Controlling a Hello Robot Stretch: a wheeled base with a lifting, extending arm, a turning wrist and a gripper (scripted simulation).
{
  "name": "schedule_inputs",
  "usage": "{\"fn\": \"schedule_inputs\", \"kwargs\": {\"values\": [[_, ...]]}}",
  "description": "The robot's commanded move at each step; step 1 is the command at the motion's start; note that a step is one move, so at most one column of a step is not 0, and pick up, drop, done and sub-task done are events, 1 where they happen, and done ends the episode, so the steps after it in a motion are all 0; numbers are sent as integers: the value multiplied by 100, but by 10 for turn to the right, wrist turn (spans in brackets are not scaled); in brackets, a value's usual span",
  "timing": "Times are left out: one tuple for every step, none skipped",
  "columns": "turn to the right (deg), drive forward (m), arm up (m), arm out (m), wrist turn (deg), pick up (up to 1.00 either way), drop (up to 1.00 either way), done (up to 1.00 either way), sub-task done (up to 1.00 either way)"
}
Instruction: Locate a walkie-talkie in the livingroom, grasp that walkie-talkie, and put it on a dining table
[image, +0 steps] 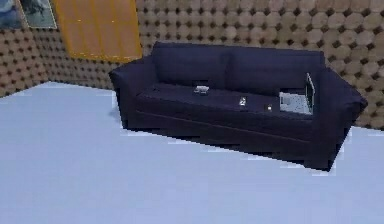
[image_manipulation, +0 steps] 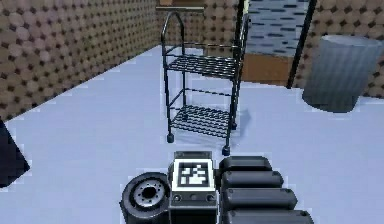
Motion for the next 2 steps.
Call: {"fn": "schedule_inputs", "kwargs": {"values": [[-240, 0, 0, 0, 0, 0, 0, 0, 0], [0, 95, 0, 0, 0, 0, 0, 0, 0]]}}
